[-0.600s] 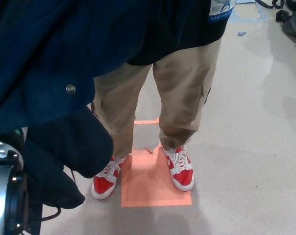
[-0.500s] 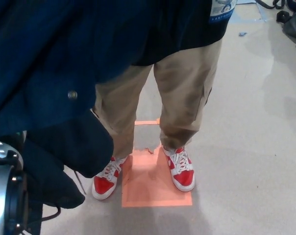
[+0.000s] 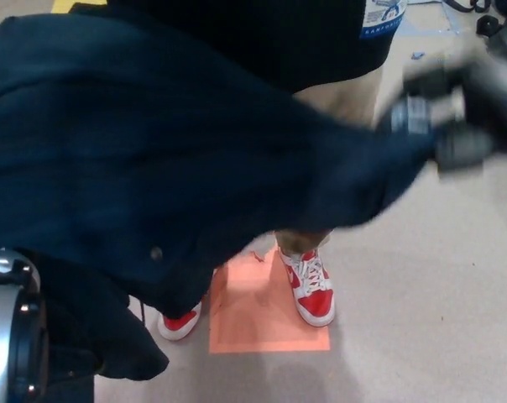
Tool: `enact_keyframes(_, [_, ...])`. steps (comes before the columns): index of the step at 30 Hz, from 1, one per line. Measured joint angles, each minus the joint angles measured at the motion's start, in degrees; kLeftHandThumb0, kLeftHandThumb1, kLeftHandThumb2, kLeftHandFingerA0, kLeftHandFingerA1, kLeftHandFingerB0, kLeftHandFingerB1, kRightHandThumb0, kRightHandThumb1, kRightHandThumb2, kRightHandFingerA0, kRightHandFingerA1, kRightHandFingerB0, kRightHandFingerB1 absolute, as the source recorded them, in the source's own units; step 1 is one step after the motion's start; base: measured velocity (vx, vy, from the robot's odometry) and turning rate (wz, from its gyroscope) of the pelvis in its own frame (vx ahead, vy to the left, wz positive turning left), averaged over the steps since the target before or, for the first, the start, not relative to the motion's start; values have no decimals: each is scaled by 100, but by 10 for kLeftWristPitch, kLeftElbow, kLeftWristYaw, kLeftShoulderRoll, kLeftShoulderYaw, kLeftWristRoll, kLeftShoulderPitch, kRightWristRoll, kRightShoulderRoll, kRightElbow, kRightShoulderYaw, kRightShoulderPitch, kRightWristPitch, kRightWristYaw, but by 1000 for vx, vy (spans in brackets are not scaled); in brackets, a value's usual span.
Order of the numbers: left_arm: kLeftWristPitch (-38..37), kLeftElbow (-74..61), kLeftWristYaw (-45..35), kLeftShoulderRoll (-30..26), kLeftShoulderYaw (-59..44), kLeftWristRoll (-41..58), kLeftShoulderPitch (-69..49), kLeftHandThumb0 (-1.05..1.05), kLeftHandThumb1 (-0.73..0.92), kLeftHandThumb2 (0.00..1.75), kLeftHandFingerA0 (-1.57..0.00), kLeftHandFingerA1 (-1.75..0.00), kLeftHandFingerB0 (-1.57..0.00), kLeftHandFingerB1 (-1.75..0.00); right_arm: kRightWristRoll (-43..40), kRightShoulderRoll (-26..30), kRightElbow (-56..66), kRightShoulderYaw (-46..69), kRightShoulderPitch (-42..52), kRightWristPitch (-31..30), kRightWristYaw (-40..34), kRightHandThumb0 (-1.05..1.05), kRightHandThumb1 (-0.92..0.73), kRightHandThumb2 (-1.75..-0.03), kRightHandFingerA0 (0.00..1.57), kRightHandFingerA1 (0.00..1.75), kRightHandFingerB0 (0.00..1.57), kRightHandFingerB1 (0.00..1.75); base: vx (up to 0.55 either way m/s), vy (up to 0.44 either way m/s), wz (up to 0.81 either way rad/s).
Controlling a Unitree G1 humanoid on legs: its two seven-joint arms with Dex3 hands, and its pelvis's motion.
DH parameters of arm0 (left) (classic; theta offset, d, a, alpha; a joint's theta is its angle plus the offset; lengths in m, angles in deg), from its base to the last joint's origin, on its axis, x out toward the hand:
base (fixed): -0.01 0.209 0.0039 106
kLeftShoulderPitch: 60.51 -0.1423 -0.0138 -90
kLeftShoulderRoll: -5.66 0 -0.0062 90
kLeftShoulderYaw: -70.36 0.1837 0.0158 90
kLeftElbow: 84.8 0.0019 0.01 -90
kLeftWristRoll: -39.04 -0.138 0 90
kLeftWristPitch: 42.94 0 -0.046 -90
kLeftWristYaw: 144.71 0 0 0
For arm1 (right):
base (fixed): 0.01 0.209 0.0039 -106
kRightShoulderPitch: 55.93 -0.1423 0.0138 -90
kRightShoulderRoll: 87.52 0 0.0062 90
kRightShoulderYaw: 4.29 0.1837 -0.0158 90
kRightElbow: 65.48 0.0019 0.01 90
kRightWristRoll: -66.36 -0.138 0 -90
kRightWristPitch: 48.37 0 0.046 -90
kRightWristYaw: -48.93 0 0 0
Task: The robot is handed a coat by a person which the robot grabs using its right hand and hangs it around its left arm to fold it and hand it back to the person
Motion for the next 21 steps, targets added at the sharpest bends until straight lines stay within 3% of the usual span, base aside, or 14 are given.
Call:
enact_keyframes(1, [0,0,-1,1,0,0,-1,-77,64,98,-5,-42,-1,-34,1,2,-9,-9,16,6,0,-34,-89,-67,109,68,105,93,0,0,0])
enact_keyframes(2, [0,0,-2,2,0,0,-2,-77,64,98,-5,-42,-1,-34,2,4,-22,-22,38,17,-1,-34,-89,-67,109,68,105,93,0,0,0])
enact_keyframes(3, [0,0,-4,2,0,0,-4,-76,64,99,-5,-42,-3,-33,4,7,-37,-38,61,30,-2,-35,-88,-68,105,54,107,82,0,0,0])
enact_keyframes(6, [0,1,-9,3,0,-1,-11,-77,65,99,-5,-42,-1,-33,11,14,-73,-78,106,64,-10,-38,-87,-66,100,51,107,67,0,0,0])
enact_keyframes(7, [0,2,-10,3,-1,-1,-13,-77,65,99,-5,-42,-1,-32,12,16,-84,-90,115,73,-13,-47,-87,-67,87,49,86,53,0,0,0])
enact_keyframes(8, [0,2,-12,3,-1,-1,-15,-74,64,99,-4,-41,-3,-31,14,18,-97,-104,125,83,-18,-67,-91,-67,42,38,39,35,0,0,0])
enact_keyframes(9, [0,2,-14,3,-2,-1,-18,-73,64,99,-4,-40,-3,-31,14,19,-111,-115,131,93,-22,-81,-75,-105,7,27,7,24,0,0,0])
enact_keyframes(10, [1,3,-17,3,-3,-1,-21,-74,64,99,-4,-41,-3,-31,15,20,-126,-127,135,104,-26,-90,-73,-105,0,11,0,6,0,0,0])
enact_keyframes(12, [1,3,-20,4,-4,-1,-26,-75,64,99,-4,-42,-3,-32,16,20,-151,-149,134,119,-30,-99,-73,-106,0,6,0,0,0,0,0])
enact_keyframes(13, [1,3,-21,5,-5,-1,-27,-75,64,99,-5,-42,-2,-32,16,20,-162,-156,133,125,-31,-88,-81,-68,0,0,0,0,0,0,0])
enact_keyframes(14, [1,3,-22,5,-6,-1,-28,-74,64,98,-7,-43,-1,-35,16,20,-171,-160,132,129,-31,-97,-70,-102,0,5,0,0,0,0,0])
enact_keyframes(15, [1,3,-23,5,-9,-1,-30,-76,66,100,-5,-42,-1,-34,16,21,-194,-166,132,140,-33,-89,-59,-88,0,0,0,0,0,0,0])
enact_keyframes(18, [2,3,-25,5,-11,-2,-33,-83,67,98,-14,-44,-2,-37,9,21,-231,-158,126,163,-32,-94,-56,-90,0,0,0,0,0,0,0])
enact_keyframes(21, [2,3,-26,5,-11,-2,-34,-76,64,99,-8,-43,-2,-38,-6,21,-269,-133,118,184,-24,-94,-53,-89,0,0,0,0,0,0,0])
